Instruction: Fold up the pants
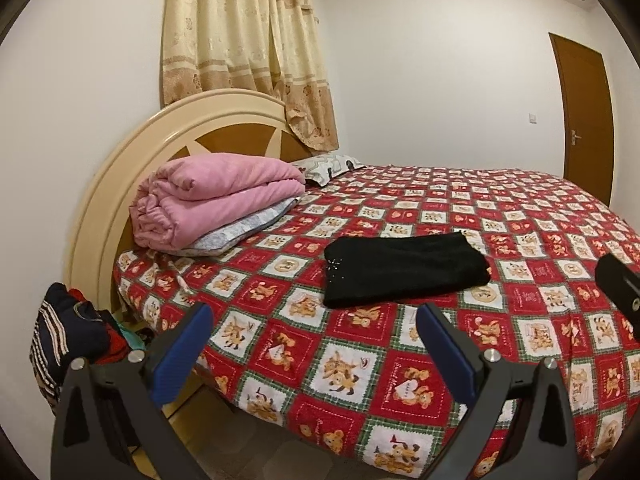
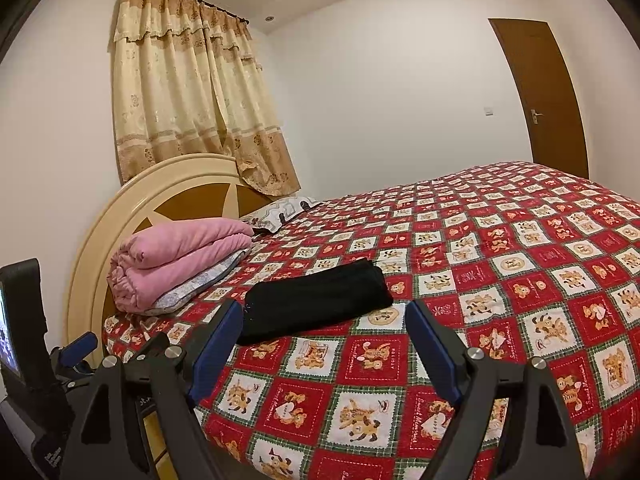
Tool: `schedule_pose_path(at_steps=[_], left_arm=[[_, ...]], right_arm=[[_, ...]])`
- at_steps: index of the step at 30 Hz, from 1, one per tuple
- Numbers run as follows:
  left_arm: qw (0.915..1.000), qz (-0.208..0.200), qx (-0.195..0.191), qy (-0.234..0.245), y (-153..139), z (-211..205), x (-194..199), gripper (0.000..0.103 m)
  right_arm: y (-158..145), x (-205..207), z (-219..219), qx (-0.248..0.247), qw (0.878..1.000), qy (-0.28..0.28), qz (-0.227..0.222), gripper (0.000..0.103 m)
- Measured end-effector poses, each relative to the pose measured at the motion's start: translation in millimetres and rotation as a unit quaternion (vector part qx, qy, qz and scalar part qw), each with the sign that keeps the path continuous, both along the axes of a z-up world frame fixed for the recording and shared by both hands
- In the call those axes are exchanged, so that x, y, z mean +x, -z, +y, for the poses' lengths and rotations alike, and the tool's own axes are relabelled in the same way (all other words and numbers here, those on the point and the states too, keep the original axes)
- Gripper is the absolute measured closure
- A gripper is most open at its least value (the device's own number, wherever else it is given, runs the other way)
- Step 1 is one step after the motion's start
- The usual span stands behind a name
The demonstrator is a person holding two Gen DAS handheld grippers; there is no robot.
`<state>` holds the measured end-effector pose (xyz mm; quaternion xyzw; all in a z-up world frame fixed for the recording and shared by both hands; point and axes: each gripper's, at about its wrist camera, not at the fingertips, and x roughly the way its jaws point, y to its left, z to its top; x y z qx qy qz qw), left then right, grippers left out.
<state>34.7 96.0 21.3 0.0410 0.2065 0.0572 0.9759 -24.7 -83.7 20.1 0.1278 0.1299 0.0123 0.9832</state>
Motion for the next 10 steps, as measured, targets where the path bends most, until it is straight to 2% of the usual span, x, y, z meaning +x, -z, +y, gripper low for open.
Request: schedule_pose_path(at_steps=[10], left_arm=[[1.0, -0.004, 0.003, 0.004, -2.1, -2.1, -0.6, 0.0]], right_arm=[[-0.2, 0.1, 0.4, 0.0, 1.0, 0.002, -0.001, 0.018]])
